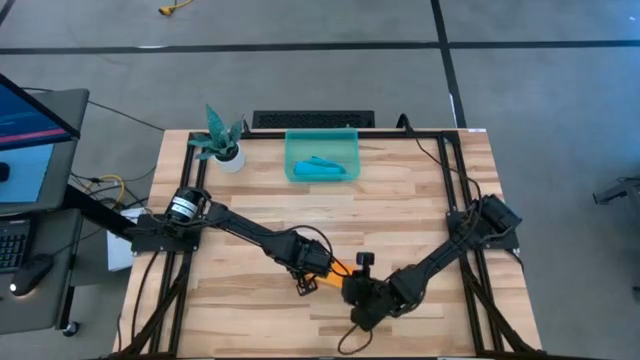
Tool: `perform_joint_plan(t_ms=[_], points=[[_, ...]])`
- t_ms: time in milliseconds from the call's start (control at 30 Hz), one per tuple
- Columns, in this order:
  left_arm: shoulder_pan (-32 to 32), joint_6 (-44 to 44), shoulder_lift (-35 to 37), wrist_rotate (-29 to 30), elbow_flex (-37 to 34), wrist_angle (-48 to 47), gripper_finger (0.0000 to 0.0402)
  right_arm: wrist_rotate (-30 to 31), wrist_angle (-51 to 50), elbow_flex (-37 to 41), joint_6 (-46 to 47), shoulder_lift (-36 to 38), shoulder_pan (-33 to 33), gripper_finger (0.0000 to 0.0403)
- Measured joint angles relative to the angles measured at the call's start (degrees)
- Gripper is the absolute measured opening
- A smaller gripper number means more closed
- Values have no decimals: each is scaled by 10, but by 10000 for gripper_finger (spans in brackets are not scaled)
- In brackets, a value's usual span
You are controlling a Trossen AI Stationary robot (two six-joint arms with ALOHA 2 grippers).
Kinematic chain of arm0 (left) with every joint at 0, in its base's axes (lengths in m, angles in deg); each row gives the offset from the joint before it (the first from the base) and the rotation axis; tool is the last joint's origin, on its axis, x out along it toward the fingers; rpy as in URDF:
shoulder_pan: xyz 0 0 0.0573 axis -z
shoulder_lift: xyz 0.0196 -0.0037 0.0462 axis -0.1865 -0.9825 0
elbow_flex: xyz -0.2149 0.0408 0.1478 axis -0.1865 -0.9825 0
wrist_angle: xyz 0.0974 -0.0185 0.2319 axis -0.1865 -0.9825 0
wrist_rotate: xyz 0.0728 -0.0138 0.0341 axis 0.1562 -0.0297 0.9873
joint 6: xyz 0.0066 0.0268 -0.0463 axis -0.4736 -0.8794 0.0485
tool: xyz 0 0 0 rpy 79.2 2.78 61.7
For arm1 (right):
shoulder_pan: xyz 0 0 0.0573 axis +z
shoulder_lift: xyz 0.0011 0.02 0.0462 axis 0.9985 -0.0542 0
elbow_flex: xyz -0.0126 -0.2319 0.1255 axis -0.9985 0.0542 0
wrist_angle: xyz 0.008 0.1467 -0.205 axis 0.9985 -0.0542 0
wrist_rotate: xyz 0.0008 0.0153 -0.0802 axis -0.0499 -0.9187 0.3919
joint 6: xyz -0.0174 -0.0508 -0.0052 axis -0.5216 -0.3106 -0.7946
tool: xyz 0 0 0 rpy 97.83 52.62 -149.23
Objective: Roll microfiber towels into tight, uniform cylinder then place into a basket
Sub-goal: Roll the orange microfiber cloth
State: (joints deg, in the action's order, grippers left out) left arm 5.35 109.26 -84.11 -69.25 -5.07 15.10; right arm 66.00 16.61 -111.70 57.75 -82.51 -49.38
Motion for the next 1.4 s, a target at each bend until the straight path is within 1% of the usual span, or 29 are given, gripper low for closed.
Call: perform_joint_plan(t_ms=[100, 300, 367, 933, 1033, 1233, 1400], points=[[0, 0, 0, 1, 0, 0, 14, -30, -1, 16, 37, 0, -9, 74], [0, 0, 0, 1, 0, 1, 14, -124, 1, 26, 93, 0, -21, 74], [0, 1, 0, 2, 0, 1, 14, -148, 2, 26, 102, 0, -23, 74], [0, -5, 0, 3, 0, 1, 18, -154, -5, 26, 117, 0, -28, 74], [0, -16, 0, 4, 0, 1, 33, -154, -18, 26, 126, -4, -28, 74], [0, -23, -1, 6, 0, 1, 78, -167, -13, 23, 119, -40, -29, 74], [0, -68, -1, 6, 0, 0, 97, -175, -20, 23, 121, -40, -32, 74]])
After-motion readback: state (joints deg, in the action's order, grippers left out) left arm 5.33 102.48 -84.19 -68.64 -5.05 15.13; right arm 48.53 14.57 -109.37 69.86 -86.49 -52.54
